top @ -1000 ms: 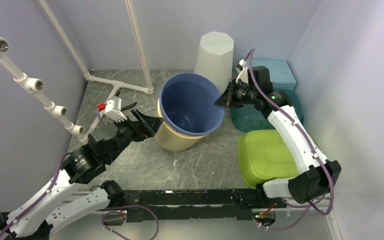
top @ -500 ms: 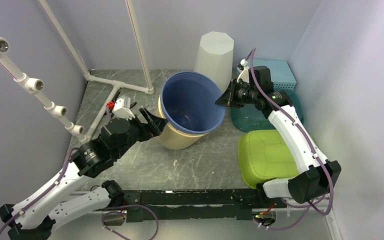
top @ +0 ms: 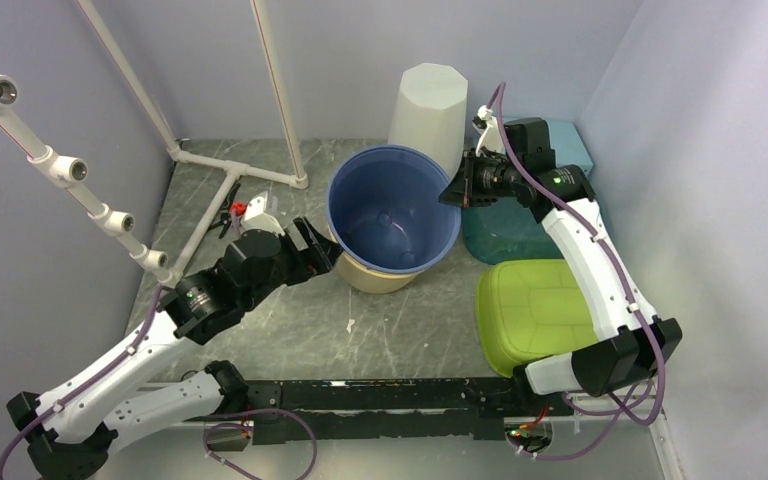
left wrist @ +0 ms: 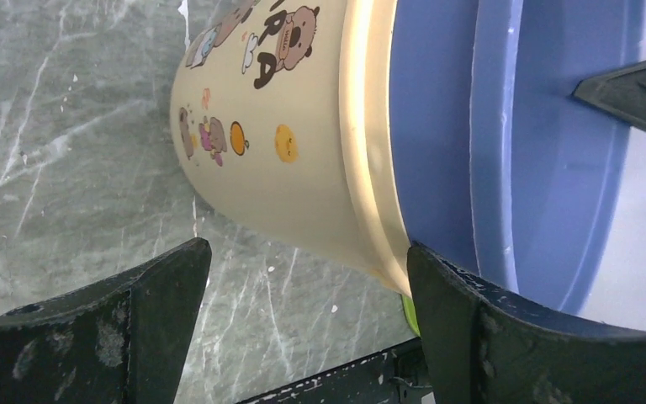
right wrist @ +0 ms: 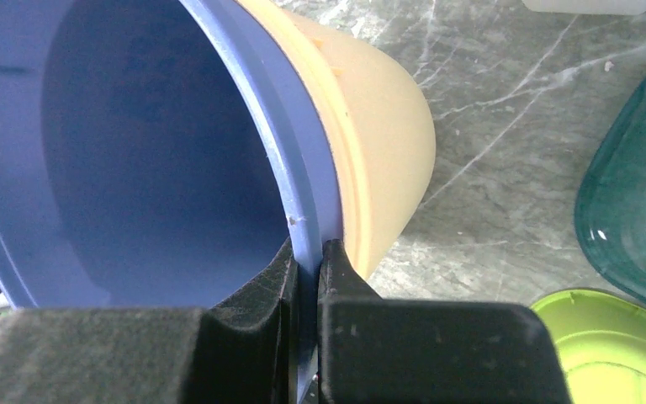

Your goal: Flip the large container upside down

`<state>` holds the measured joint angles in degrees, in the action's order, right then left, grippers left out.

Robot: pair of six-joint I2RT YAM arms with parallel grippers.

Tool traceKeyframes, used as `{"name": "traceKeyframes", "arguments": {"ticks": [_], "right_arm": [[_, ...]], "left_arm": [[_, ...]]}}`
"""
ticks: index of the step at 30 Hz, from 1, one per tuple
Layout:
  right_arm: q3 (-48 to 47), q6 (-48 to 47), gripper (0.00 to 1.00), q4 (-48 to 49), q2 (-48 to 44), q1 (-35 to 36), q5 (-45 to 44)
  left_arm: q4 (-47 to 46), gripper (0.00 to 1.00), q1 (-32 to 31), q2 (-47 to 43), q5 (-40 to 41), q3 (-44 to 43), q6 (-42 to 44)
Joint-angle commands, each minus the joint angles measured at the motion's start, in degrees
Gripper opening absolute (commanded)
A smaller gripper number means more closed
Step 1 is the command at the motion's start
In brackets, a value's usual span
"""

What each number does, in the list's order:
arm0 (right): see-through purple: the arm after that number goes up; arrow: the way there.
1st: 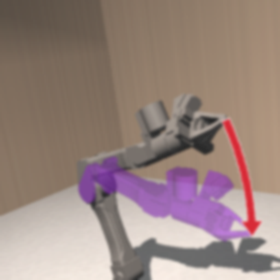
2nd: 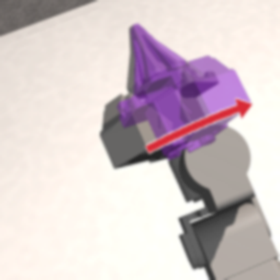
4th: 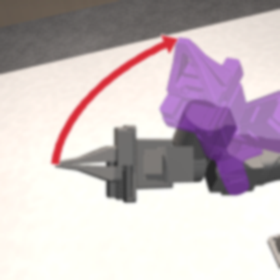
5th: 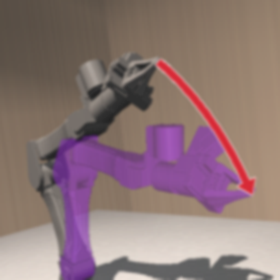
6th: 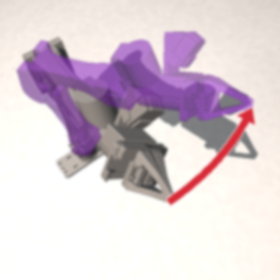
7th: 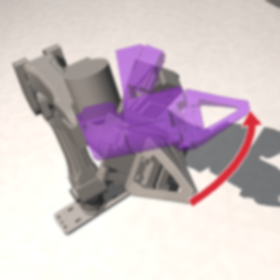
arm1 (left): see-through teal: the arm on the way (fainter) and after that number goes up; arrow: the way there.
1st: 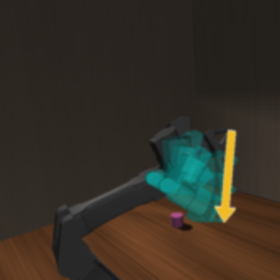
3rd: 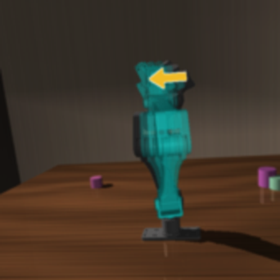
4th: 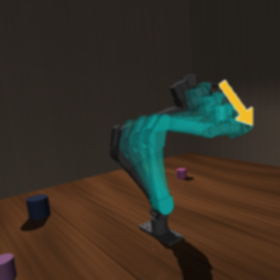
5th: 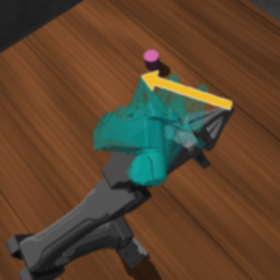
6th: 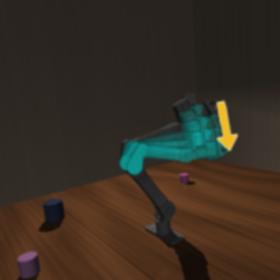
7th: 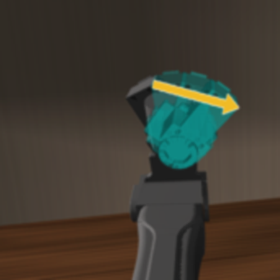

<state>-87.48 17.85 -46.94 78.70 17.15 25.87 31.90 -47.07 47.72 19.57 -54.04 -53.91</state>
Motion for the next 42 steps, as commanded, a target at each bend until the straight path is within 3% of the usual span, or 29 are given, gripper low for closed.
{"name": "traceKeyframes", "arguments": {"ticks": [1, 19, 26, 32, 37, 42], "right_arm": [[-5.96, 0.12, 0.0, -0.21, -2.44, 1.51, 19.05], [-3.61, 4.6, 0.0, 9.04, -4.83, 1.06, 28.56], [-5.22, 2.99, 0.0, 3.3, -1.74, 1.06, 20.76], [-4.63, 2.67, 0.0, -1.22, 0.9, 1.14, 10.71], [-3.35, 4.11, 0.0, 0.41, 1.2, 1.11, 10.04], [-2.52, 5.82, 0.0, 2.72, 0.97, 1.05, 11.32]], "left_arm": [[0.44, 0.91, 0.91, 2.61, 0.1, -1.15, -0.86], [2.28, 0.9, 1.68, 2.91, -0.65, -3.26, 1.21], [-1.44, 0.9, 1.72, 0.59, -2.3, -2.79, 3.91], [-8.19, 0.91, 1.8, 1.06, -8.58, -2.46, 7.33], [-12.7, 0.91, 1.81, 1.1, -13.03, -2.5, 9.32], [-11.97, 0.91, 1.81, 0.71, -11.83, -1.86, 8.71]]}}
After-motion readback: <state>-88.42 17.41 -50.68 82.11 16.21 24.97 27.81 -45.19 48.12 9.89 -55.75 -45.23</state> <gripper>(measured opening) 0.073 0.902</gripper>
